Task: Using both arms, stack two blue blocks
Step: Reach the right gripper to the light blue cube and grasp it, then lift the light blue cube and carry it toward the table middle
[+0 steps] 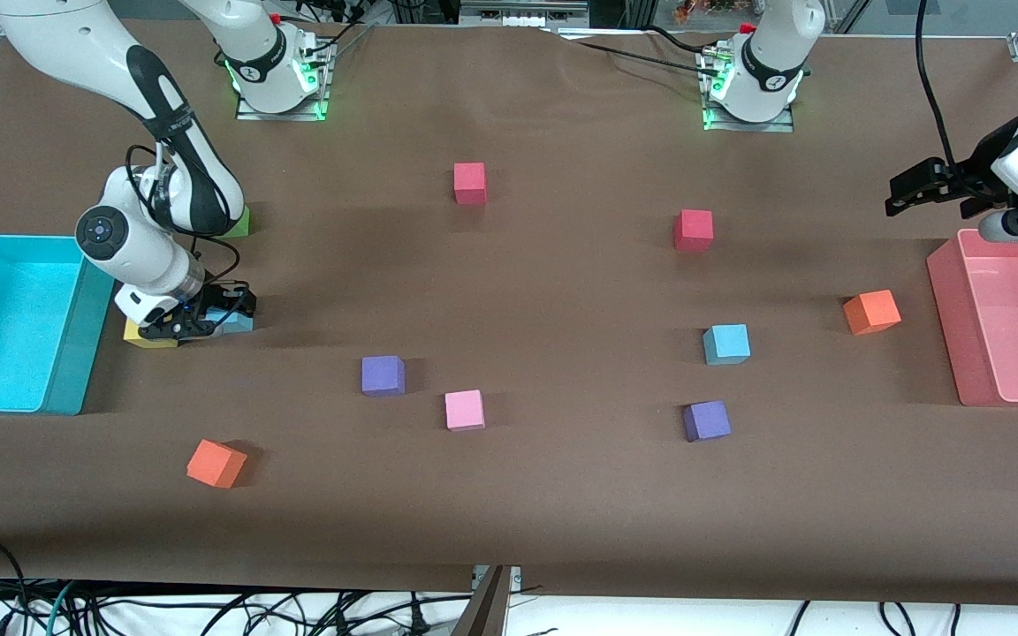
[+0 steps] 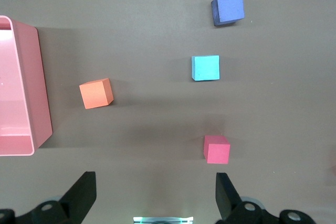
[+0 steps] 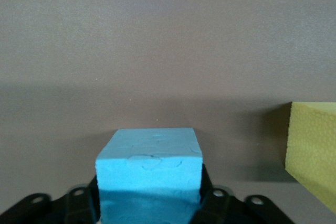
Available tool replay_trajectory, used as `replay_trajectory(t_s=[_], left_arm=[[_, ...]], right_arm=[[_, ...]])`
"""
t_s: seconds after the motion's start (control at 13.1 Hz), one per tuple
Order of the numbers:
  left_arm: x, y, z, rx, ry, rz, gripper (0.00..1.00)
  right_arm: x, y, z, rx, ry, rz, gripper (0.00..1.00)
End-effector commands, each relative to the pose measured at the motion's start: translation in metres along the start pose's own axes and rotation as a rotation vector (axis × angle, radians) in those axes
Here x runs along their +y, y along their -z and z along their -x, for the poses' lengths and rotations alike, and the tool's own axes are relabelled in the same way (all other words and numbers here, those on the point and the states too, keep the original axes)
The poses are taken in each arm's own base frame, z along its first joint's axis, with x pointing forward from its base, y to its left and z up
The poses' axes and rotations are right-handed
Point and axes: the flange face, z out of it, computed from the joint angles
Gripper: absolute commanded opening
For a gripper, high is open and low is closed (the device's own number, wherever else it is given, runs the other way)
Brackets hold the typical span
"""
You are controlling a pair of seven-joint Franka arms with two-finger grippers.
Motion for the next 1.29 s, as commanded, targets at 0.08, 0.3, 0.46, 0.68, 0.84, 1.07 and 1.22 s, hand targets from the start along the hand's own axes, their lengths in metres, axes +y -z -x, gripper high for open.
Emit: replay_trajectory(t_s=[0.08, 0.3, 0.46, 0.68, 0.84, 1.07, 1.22], left_arm=[[-0.003, 0.002, 0.006, 0.014, 0.010, 0.024, 1.00], [-0.004, 0.003, 0.005, 0.014, 0.012, 0.025, 1.00], [-0.004, 0.003, 0.005, 0.014, 0.012, 0.025, 1.00], [-0.004, 0.002, 0.005, 0.013, 0.012, 0.024, 1.00], [-0.005, 0.002, 0.005, 0.013, 0.012, 0.025, 1.00], [-0.005, 0.002, 0.004, 0.014, 0.013, 0.025, 1.00], [-0.005, -0.007, -0.005, 0.030, 0.009, 0.025, 1.00]], right_arm=[[0.000, 0.020, -0.008, 0.042, 0.028, 0.002, 0.15], [-0.017, 0.059, -0.020, -0.021, 0.034, -0.017, 0.16], [-0.034, 0.101, -0.033, -0.114, -0.009, -0.023, 0.16], [-0.097, 0.145, -0.044, -0.216, -0.012, -0.007, 0.16], [-0.162, 0.148, -0.039, -0.207, -0.080, 0.008, 0.16], [-0.269, 0.131, -0.021, -0.166, -0.115, -0.035, 0.16], [-0.327, 0.108, -0.004, -0.138, -0.133, -0.050, 0.16]])
